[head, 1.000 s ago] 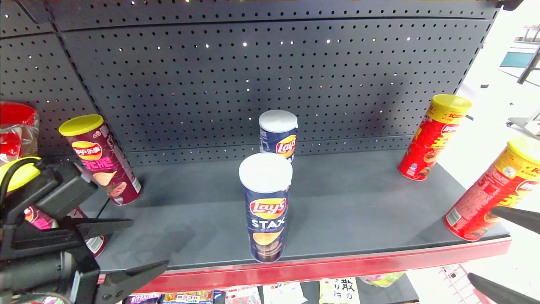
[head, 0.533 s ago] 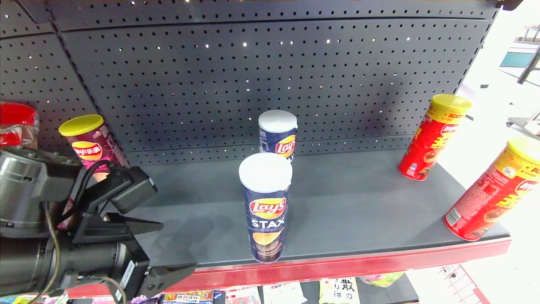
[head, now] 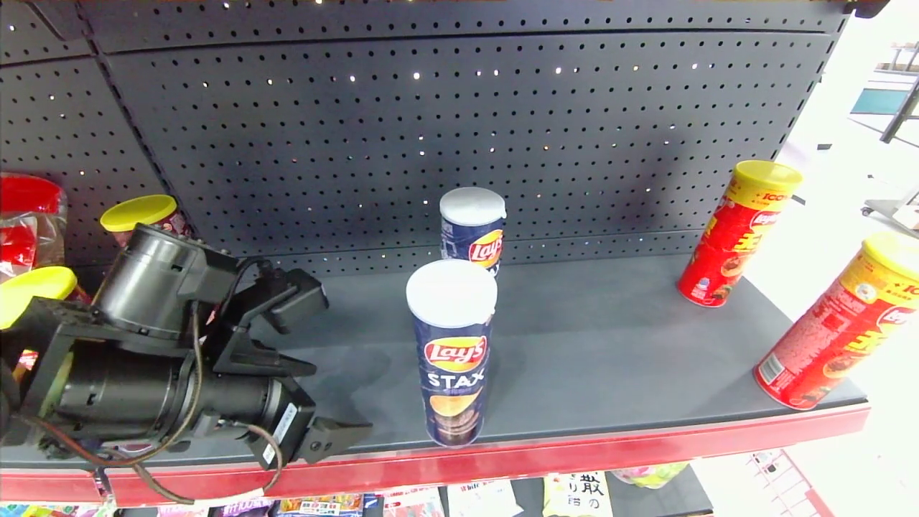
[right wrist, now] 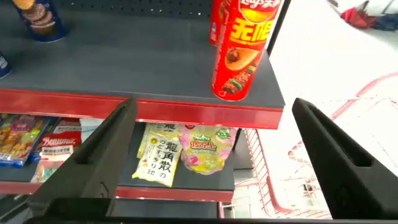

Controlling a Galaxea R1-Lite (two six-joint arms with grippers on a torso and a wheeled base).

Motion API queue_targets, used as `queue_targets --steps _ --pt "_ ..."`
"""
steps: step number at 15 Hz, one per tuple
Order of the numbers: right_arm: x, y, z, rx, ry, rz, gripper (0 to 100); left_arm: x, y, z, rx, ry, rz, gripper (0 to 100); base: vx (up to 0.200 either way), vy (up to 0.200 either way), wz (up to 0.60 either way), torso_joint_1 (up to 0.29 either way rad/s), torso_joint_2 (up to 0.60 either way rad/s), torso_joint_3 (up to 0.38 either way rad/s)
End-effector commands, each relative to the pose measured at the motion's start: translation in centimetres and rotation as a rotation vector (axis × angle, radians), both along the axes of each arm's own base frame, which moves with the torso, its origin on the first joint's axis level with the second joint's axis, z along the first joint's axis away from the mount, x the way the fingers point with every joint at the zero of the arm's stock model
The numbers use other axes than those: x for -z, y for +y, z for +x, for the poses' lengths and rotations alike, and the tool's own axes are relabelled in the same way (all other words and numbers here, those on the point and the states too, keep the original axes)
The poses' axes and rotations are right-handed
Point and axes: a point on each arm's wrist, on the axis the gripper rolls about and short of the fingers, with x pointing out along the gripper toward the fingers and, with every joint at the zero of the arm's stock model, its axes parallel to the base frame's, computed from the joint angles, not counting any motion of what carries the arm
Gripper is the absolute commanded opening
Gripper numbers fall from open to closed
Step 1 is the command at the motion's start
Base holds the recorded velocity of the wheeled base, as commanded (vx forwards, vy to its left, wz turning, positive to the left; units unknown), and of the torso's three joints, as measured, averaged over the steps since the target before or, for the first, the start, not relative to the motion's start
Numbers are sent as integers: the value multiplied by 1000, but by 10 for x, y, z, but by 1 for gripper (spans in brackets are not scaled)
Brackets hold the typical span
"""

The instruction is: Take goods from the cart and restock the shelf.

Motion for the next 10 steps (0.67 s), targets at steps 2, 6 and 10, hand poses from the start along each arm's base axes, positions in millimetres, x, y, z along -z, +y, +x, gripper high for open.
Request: queue_targets --steps 2,6,10 --pt "11 -1 -2 12 -3 4 100 8 -10 13 9 31 18 100 0 0 0 0 0 0" --pt "30 1 5 6 62 11 100 14 -21 20 31 49 27 100 0 0 0 0 0 0" --pt "41 2 8 1 103 25 100 16 -30 31 40 55 28 100 0 0 0 0 0 0"
